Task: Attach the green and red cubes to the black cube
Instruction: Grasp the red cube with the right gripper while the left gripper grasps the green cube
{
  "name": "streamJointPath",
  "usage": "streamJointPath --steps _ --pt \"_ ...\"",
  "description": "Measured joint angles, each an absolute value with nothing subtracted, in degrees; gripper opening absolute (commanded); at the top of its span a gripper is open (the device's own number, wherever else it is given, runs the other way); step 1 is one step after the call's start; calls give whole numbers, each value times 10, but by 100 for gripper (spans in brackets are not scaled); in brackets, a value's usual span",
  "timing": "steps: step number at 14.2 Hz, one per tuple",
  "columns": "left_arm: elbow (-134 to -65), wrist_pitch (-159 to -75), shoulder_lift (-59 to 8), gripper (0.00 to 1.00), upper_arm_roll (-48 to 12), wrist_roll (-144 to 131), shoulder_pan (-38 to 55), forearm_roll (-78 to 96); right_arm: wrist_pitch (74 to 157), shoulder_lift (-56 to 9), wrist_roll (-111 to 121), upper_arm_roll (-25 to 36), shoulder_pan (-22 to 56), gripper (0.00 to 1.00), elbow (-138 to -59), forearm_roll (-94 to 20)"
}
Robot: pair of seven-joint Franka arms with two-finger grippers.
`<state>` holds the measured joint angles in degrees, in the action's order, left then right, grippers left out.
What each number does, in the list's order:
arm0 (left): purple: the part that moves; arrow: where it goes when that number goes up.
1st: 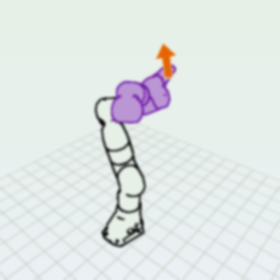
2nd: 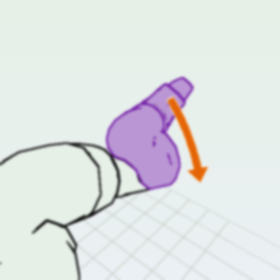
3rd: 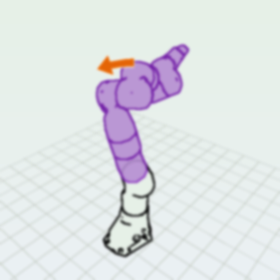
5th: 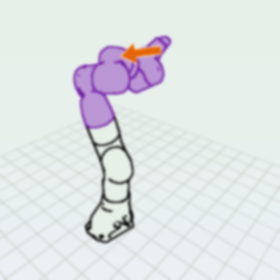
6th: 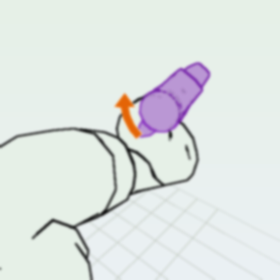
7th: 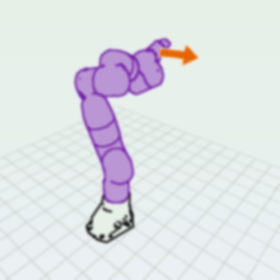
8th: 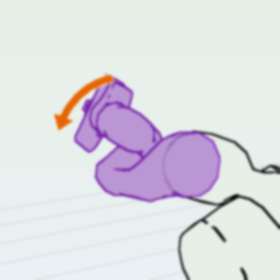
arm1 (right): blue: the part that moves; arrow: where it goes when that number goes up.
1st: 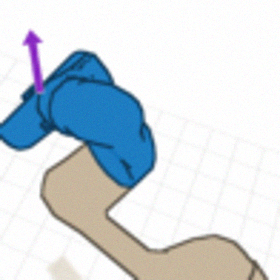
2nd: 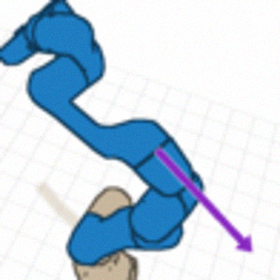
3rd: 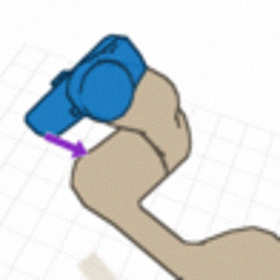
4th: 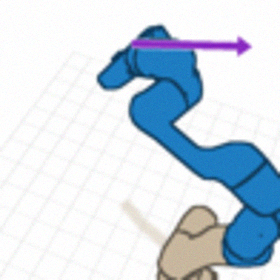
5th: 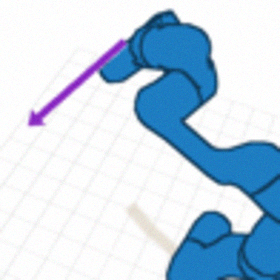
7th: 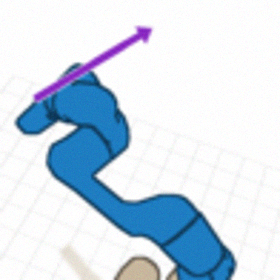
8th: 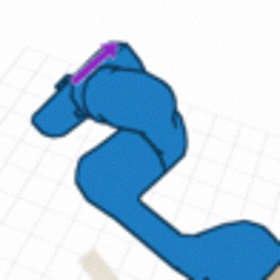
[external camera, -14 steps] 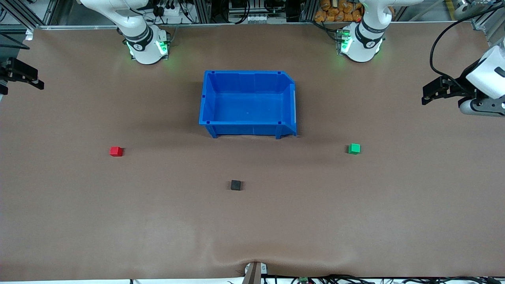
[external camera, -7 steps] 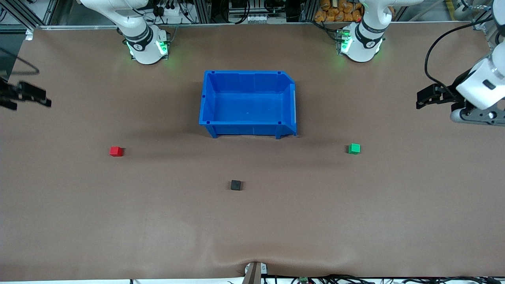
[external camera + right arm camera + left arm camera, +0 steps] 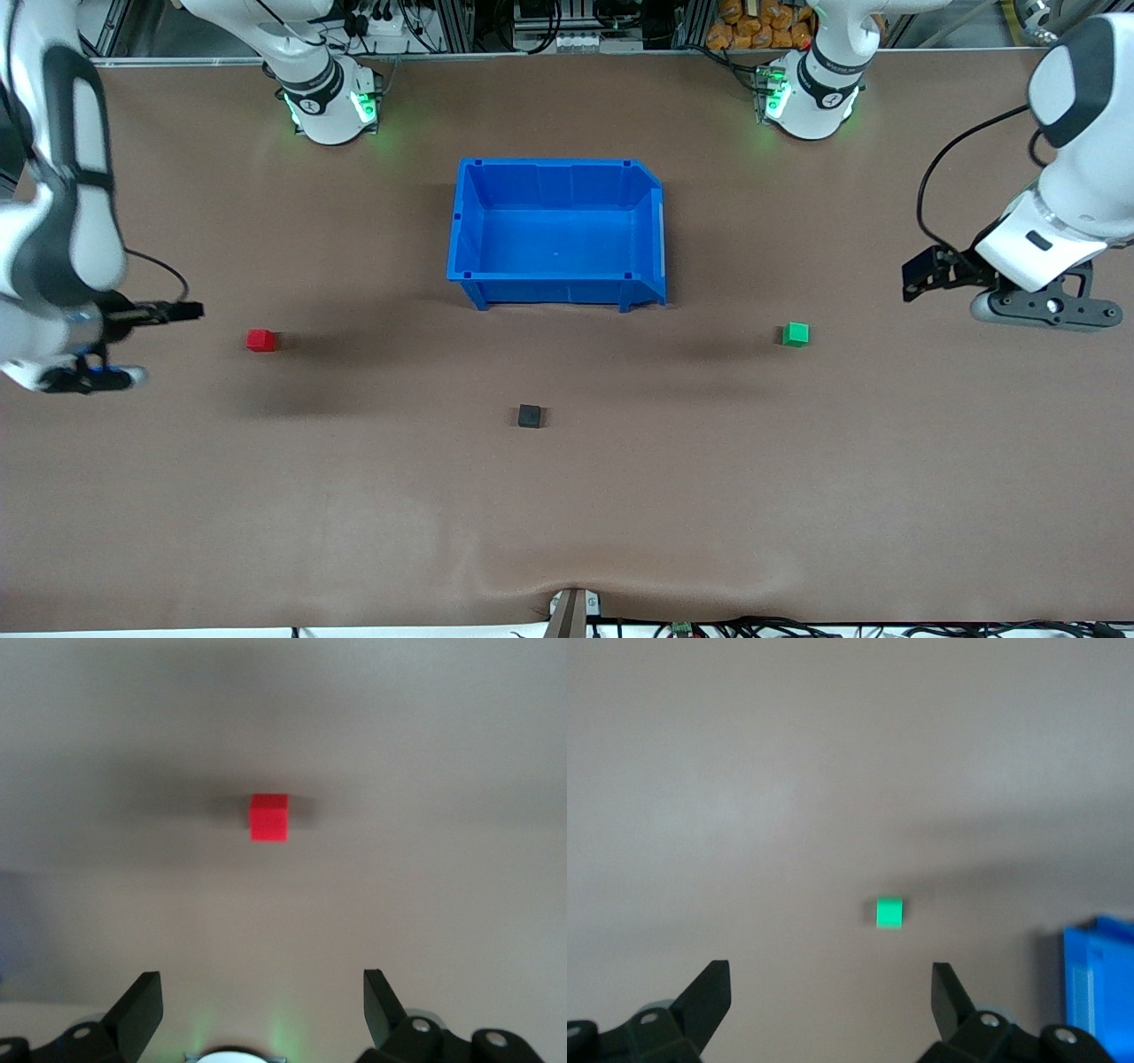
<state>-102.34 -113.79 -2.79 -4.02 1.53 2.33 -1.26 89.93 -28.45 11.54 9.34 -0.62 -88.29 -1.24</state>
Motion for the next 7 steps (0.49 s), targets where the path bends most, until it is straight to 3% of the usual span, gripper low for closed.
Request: streamJointPath --steps 4,7 --pt "-1041 -1225 -41 100 -46 14 26 -12 985 -386 115 94 -16 100 -882 -19" --pt "-1041 -1248 -55 100 -50 -16 28 -11 1011 -417 115 94 -15 100 -882 -46"
